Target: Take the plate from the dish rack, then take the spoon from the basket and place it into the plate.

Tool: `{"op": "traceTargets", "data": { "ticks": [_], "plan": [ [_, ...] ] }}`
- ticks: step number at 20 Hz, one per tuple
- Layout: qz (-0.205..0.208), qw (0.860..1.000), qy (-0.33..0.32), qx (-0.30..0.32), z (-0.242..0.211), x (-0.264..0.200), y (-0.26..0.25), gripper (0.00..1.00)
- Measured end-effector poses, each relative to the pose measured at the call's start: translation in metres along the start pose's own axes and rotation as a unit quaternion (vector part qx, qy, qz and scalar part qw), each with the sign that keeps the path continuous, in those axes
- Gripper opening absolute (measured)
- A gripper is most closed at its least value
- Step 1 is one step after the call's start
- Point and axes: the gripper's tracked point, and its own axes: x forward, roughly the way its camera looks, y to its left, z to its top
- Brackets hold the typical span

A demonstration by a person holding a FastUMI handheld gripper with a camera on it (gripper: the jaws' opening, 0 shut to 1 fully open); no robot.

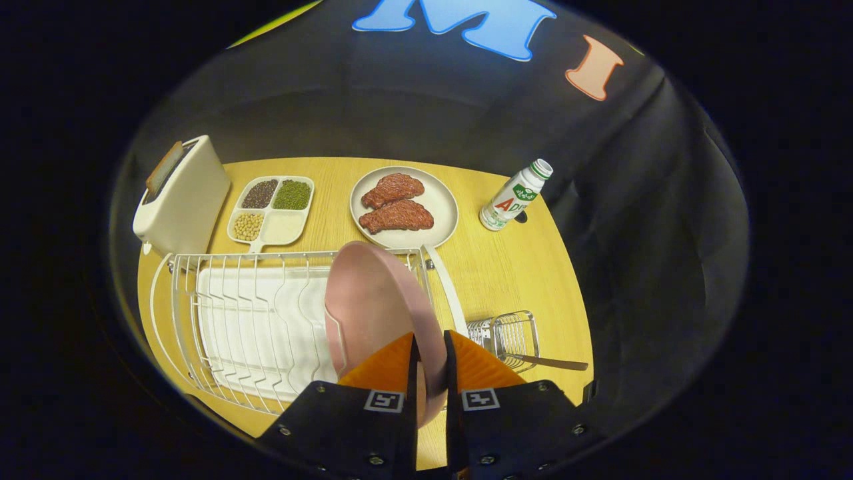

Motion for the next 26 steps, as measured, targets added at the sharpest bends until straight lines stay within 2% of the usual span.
{"op": "traceTargets", "data": {
  "ticks": [1, 2, 5, 12, 19, 26],
  "plan": [
    [-0.013, 1.000, -0.009, -0.007, 0.001, -0.005, 0.005, 0.17],
    [-0.020, 0.999, -0.014, -0.020, 0.007, -0.007, 0.005, 0.06],
    [-0.042, 0.997, -0.023, -0.055, 0.013, -0.015, 0.008, 0.06],
    [-0.078, 0.994, -0.032, -0.064, 0.023, -0.033, -0.002, 0.05],
    [-0.039, 0.997, -0.056, -0.023, 0.017, -0.064, -0.026, 0.06],
    [-0.015, 0.996, -0.092, -0.010, -0.006, -0.107, -0.078, 0.05]
  ]
}}
